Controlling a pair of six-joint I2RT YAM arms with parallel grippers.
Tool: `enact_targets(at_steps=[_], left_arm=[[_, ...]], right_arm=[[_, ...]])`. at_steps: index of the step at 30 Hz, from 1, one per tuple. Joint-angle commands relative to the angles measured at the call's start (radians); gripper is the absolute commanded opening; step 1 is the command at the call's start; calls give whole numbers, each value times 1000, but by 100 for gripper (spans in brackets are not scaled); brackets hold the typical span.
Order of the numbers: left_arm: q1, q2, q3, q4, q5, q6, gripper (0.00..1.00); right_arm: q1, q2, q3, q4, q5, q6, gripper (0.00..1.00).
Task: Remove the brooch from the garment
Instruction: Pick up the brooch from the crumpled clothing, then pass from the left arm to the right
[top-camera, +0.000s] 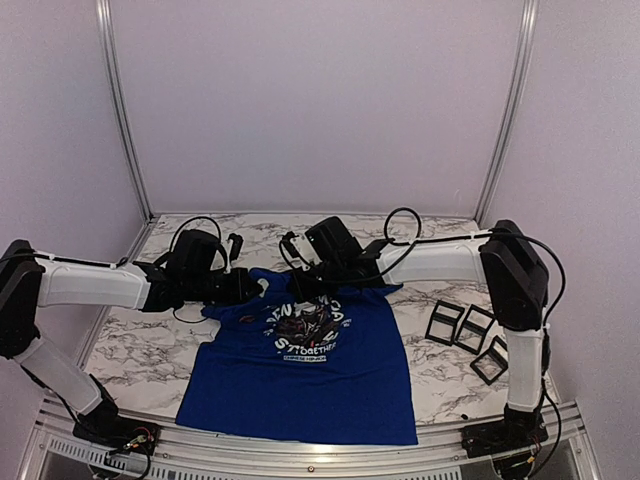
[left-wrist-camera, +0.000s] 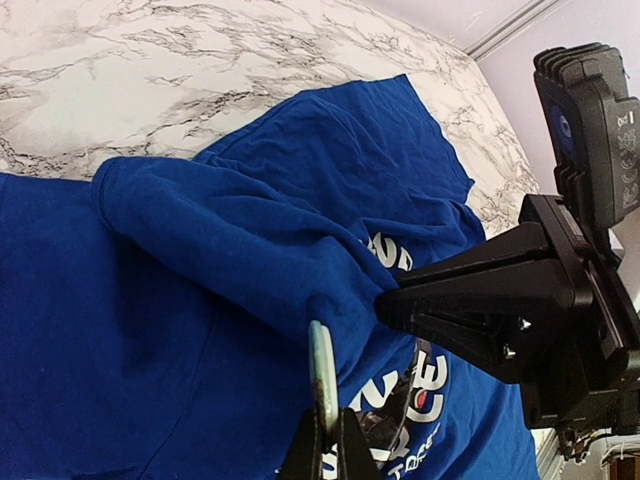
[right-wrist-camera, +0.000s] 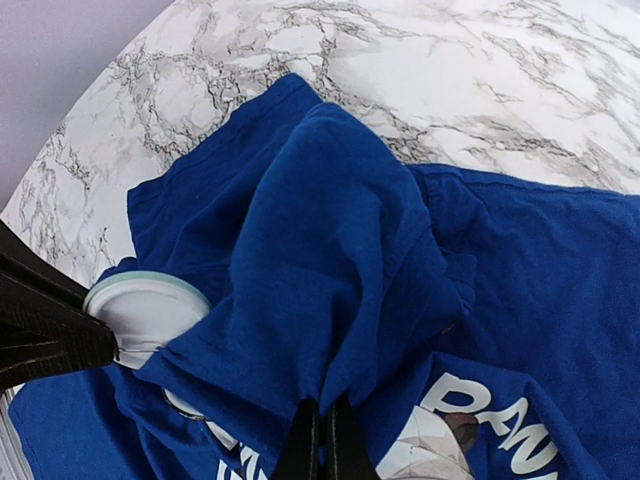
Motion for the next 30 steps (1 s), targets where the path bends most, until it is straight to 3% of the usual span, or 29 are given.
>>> enact_targets(at_steps=[1,10,14,20,25,30], left_arm=[[12,-17,8,22,64,35,0],[22,-13,0,48,98,-5,0],[22,-9,-65,188,71,-108,0],[8,32,-160,449,20,-298,0],[-14,76,-187,578,9,-363,0],[-27,78,-232,632,-23,-396,0]], right_arm=[[-18,-48,-35,26,28,-24,0],[-36,-86,-64,74,-25,-28,0],[-36,-99,-35,92,-102,-1,14],[-34,-113,-56,132,-156,46,43],[-40,-69,-65,174,-240,99,54],[-48,-20,-57,195,-274,142,54]])
